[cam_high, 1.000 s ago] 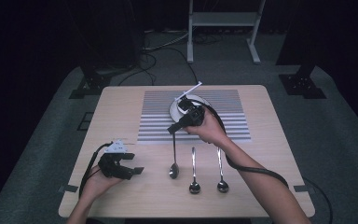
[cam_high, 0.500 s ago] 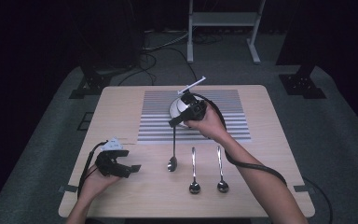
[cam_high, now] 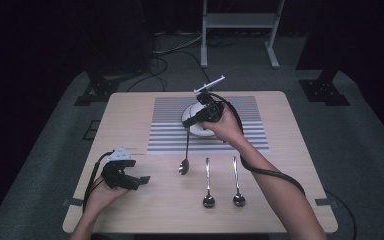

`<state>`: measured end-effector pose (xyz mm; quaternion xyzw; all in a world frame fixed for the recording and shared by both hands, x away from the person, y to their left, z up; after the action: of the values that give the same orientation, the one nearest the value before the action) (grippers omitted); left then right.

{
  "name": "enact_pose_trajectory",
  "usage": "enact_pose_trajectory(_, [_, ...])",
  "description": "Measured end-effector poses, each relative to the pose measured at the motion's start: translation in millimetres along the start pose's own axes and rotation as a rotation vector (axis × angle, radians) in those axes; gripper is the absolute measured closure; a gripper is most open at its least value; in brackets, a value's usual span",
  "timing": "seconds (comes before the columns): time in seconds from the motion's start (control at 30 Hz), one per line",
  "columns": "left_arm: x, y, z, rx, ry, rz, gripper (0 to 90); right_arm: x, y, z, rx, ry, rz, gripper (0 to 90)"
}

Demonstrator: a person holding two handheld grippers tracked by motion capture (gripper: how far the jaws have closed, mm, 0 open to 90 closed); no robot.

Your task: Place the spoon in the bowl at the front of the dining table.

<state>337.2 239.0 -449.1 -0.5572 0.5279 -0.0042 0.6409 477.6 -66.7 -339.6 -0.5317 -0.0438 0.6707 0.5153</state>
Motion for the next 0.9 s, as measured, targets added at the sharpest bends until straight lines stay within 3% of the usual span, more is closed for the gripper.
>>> enact_pose_trajectory(0.2, [-1.5, -0.8, 0.7, -0.008, -0.004, -0.031, 8.0, -2.9, -2.4, -9.7, 0.029, 0.012, -0.026, 88.2])
enact_pose_trajectory(0.9, [-1.4, -0.6, 0.8, 0.004, -0.002, -0.032, 8.0, -14.6, -11.2, -29.9, 0.083, 0.064, -0.079, 88.2])
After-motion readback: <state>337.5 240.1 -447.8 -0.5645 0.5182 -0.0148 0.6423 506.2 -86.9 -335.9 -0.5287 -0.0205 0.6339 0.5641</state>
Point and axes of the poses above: each handheld gripper's, and its own axes: x roughly forward along the jaws, y roughly out of its underside, z roughly to its left, the point moved 1 cm from there along x, roughly forward along the jaws, and after that the axes turned 5 degrees about -x, right-handed, at the moved point
